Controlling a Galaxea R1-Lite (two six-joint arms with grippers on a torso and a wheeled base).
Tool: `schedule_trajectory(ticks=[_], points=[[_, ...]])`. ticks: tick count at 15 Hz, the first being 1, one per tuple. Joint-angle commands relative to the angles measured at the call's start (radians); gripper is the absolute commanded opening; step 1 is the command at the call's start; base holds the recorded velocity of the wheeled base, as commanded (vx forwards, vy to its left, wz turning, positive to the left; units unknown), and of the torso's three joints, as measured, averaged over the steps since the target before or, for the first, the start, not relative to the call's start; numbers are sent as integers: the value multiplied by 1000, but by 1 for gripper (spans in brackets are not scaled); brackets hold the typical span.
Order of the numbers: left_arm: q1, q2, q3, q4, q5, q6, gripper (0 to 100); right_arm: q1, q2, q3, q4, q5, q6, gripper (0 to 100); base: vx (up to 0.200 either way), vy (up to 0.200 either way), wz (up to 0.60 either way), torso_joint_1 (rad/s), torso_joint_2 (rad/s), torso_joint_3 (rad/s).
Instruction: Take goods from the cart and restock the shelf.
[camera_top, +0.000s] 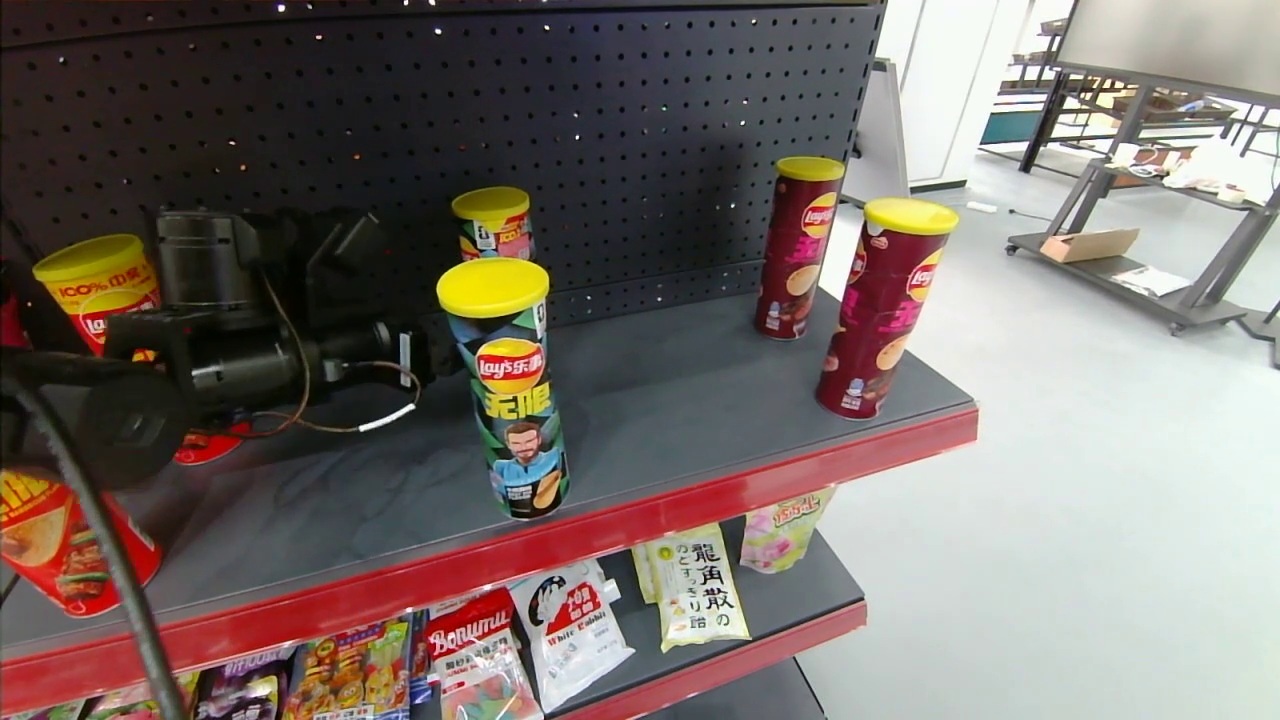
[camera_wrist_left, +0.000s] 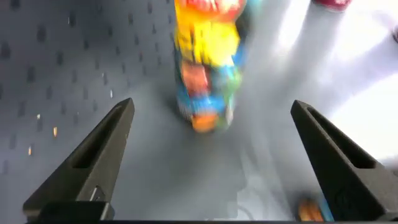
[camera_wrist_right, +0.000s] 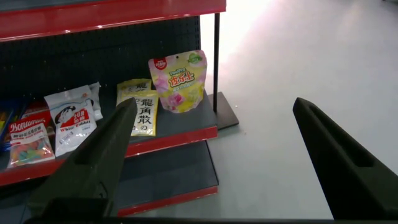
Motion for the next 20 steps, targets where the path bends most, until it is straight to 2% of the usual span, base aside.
schedule_trajectory(ticks=[1, 2, 4, 5, 6, 7, 8, 9, 10, 11, 12, 13, 14, 16, 17, 20], points=[[4, -190, 172, -1, 0, -1, 100, 0, 2, 0, 0, 1, 0, 100, 0, 0, 0, 0, 0, 0], [5, -245, 223, -1, 1, -1, 100, 0, 2, 0, 0, 1, 0, 100, 0, 0, 0, 0, 0, 0], [28, -464, 390, 3, 3, 5, 100, 0, 2, 0, 0, 1, 0, 100, 0, 0, 0, 0, 0, 0], [41, -520, 422, 3, 0, 6, 100, 0, 2, 0, 0, 1, 0, 100, 0, 0, 0, 0, 0, 0], [82, -716, 487, 61, -9, 0, 100, 0, 2, 0, 0, -1, 0, 100, 0, 0, 0, 0, 0, 0], [87, -788, 491, 115, -13, -1, 100, 0, 2, 0, 0, 1, 0, 100, 0, 0, 0, 0, 0, 0], [91, -980, 450, 309, -13, -24, 100, 0, 2, 0, 0, 1, 0, 100, 0, 0, 0, 0, 0, 0], [91, -1101, 392, 446, -13, -56, 100, 0, 2, 0, 0, -1, 0, 100, 0, 0, 0, 0, 0, 0], [91, -1147, 364, 512, -8, -67, 100, 0, 2, 0, 0, -1, 0, 100, 0, 0, 0, 0, 0, 0], [91, -1276, 307, 684, 32, -96, 100, 0, 2, 0, 0, -1, 0, 100, 0, 0, 0, 0, 0, 0], [91, -1334, 312, 711, 84, -104, 100, 0, 2, 0, 0, -1, 0, 100, 0, 0, 0, 0, 0, 0], [91, -1334, 312, 711, 84, -104, 100, 0, 2, 0, 0, -1, 0, 100, 0, 0, 0, 0, 0, 0], [91, -1368, 312, 711, 155, -106, 100, 0, 2, 0, 0, 1, 0, 100, 0, 0, 0, 0, 0, 0], [91, -1406, 313, 719, 211, -104, 100, 0, 2, 0, 0, -1, 0, 100, 0, 0, 0, 0, 0, 0], [88, -1431, 313, 742, 205, -104, 100, 0, 2, 0, 0, -1, 0, 100, 0, 0, 0, 0, 0, 0], [33, -1523, 269, 964, 184, -86, 100, 0, 2, 2, 0, 2, 0, 100, 0, 0, 0, 0, 0, 0]])
